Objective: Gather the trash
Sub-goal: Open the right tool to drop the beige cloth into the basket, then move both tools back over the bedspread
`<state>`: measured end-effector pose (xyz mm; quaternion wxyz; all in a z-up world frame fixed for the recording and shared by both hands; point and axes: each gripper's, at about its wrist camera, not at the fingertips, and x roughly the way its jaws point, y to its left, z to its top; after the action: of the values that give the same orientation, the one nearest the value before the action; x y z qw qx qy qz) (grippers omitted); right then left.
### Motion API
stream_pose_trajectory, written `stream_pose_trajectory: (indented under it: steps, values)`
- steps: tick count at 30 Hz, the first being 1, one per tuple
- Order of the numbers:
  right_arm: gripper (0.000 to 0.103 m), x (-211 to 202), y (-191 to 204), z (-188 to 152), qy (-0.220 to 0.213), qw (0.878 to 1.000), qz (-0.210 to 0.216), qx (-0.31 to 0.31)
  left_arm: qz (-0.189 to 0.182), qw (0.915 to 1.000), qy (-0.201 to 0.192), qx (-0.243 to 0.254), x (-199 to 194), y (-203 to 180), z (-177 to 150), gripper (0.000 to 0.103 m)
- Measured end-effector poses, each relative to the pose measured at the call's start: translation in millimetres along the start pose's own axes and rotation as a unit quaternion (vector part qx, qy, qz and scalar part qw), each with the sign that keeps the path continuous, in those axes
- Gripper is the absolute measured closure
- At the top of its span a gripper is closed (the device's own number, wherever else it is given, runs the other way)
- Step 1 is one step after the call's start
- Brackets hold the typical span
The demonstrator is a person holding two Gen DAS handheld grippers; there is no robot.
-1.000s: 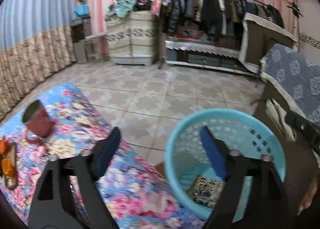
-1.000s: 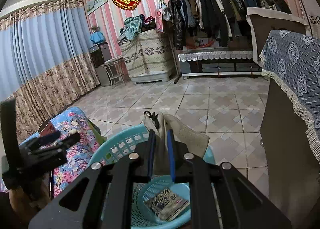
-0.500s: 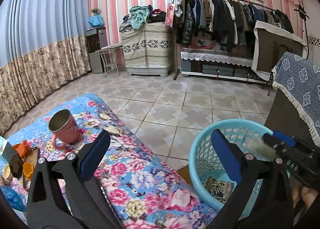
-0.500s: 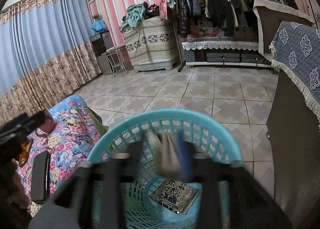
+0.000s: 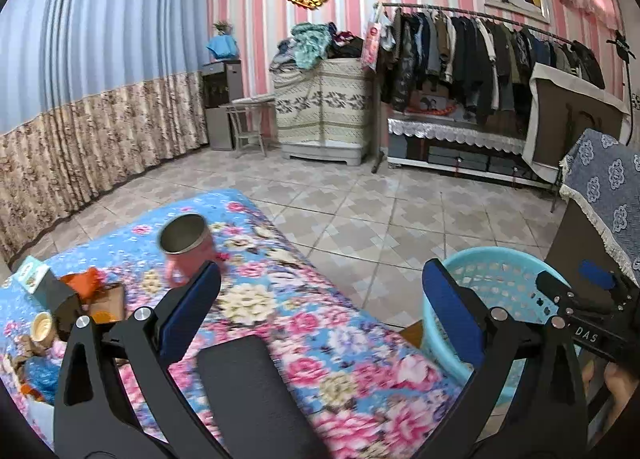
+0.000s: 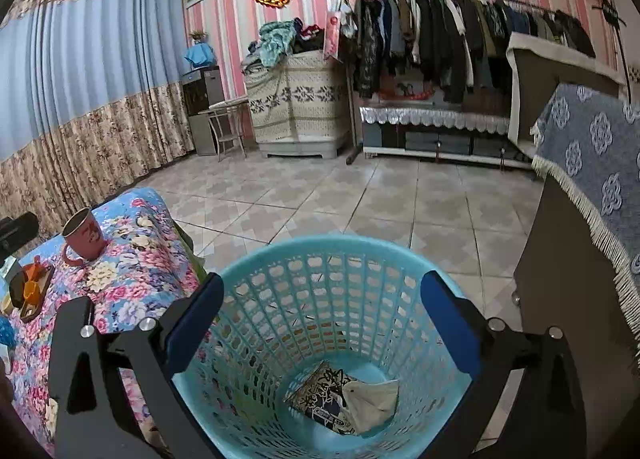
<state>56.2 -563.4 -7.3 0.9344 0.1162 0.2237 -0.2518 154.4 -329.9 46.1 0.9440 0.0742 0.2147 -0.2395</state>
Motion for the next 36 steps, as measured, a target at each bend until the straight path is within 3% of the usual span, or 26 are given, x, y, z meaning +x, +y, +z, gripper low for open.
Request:
stream_pose_trajectory:
  steps: [8,17,21,29,36]
  values:
    - [0.006,-32,34,4,-0.032,0.999,0.026,-0.017,0.031,0.999,-0.019,-0.026,-45,50,-12,0.005]
    - [0.006,-62,94,-1,-0.053,0.995,0.088,-0.021,0.104,0.9924,-0.019,-0.064,-96,133,-48,0.005]
    - [0.006,-67,129,-7,-0.052,0.991,0.121,-0.023,0.146,0.986,-0.009,-0.079,-113,176,-69,0.005]
    - [0.006,-68,216,-40,-0.024,0.982,0.174,-0.065,0.237,0.9654,0.018,-0.107,-142,263,-121,0.005]
    - [0.006,-59,278,-75,-0.002,0.974,0.196,-0.118,0.24,0.9553,0.059,-0.162,-139,305,-161,0.005]
